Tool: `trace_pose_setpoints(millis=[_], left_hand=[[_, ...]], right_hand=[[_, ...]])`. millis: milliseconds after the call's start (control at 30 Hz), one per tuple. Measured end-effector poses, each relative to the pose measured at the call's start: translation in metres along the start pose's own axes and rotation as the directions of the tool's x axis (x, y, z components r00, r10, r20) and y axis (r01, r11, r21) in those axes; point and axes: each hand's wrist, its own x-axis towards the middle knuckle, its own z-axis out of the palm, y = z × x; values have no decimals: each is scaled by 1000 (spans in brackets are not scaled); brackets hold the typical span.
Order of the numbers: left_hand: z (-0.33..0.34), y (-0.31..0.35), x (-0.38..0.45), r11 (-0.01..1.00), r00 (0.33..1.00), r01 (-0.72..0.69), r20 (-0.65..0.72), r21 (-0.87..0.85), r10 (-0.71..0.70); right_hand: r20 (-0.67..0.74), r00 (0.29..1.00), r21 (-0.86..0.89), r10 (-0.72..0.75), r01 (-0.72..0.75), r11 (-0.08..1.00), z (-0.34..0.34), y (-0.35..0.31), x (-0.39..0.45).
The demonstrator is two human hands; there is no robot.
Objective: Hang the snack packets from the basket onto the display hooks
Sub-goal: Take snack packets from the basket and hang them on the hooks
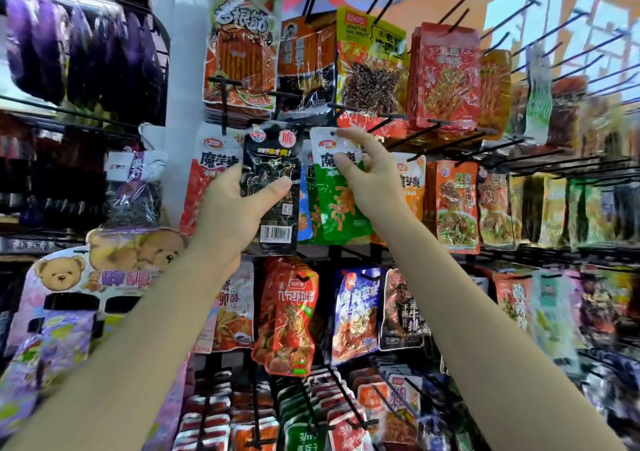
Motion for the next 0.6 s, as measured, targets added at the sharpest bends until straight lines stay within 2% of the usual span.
trace_pose_setpoints(millis=[133, 167, 200, 267, 333, 400, 467, 500, 600], left_hand=[[-2, -5, 2, 999, 1000, 4, -21, 39, -3], [-3, -4, 2, 999, 1000, 6, -24, 35, -5], [-4, -3, 2, 1000, 1000, 3, -23, 27, -3], [-6, -1, 1, 1000, 1000, -10, -16, 13, 10], [-5, 1, -1, 999, 1000, -30, 0, 13, 30], [2, 4, -4, 997, 997, -67, 42, 43, 65], [15, 5, -7, 987, 989, -117, 106, 108, 105], [23, 5, -8, 980, 986, -139, 115, 145, 123], [40, 0, -6, 930, 969, -246, 75, 273, 234]], right_hand=[[43, 993, -63, 109, -106, 992, 7, 10, 5], [48, 993, -123, 105, -98, 987, 8, 12, 5], [30, 997, -216, 77, -69, 974, 9, 13, 5], [-94, 994, -357, -52, 15, 934, 6, 11, 2], [-157, 981, -245, -117, 76, 966, -2, 2, -8], [3, 999, 28, -36, 36, 999, -10, -15, -22], [170, 985, 165, 10, -38, 986, -15, -22, -33], [184, 983, 192, 8, -43, 980, -18, -20, -35], [95, 995, 268, 23, -48, 962, -34, -9, -35]])
